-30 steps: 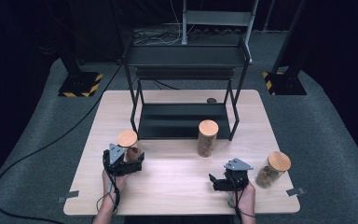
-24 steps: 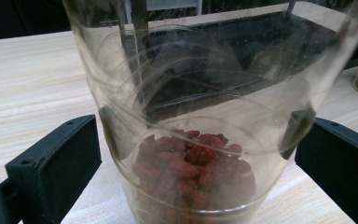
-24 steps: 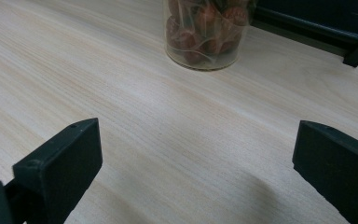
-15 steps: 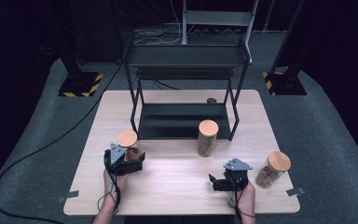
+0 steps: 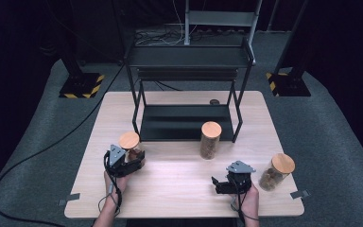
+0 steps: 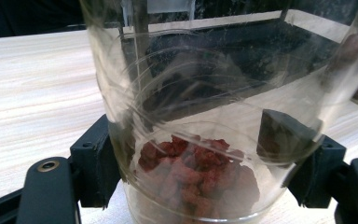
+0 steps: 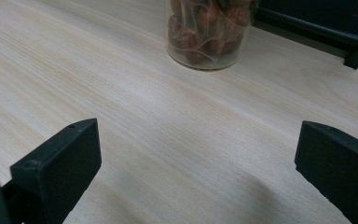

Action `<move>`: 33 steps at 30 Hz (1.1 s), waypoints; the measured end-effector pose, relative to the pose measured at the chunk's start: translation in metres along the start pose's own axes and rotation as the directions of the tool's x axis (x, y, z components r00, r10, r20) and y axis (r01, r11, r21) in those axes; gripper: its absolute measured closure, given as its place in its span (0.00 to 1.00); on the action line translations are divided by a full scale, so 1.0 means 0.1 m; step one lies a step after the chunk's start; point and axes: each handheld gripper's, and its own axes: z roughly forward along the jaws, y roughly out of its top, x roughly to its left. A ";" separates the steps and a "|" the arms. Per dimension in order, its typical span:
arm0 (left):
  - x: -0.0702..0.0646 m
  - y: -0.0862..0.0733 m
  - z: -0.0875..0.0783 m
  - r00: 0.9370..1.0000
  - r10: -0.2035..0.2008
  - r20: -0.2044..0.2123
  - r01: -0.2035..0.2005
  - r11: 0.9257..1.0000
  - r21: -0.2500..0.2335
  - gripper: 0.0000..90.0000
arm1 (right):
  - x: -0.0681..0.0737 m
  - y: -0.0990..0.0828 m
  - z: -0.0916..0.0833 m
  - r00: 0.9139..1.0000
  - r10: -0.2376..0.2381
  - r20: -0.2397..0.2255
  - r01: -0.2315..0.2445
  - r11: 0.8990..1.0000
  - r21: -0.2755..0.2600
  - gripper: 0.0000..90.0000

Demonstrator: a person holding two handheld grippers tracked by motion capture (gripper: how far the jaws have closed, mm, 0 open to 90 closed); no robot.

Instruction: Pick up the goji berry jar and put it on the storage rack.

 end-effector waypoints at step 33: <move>-0.07 0.06 -0.10 0.998 0.057 0.027 -0.057 0.998 -0.013 0.28 | 0.00 0.01 0.01 1.000 -0.009 -0.013 0.009 1.000 0.014 0.00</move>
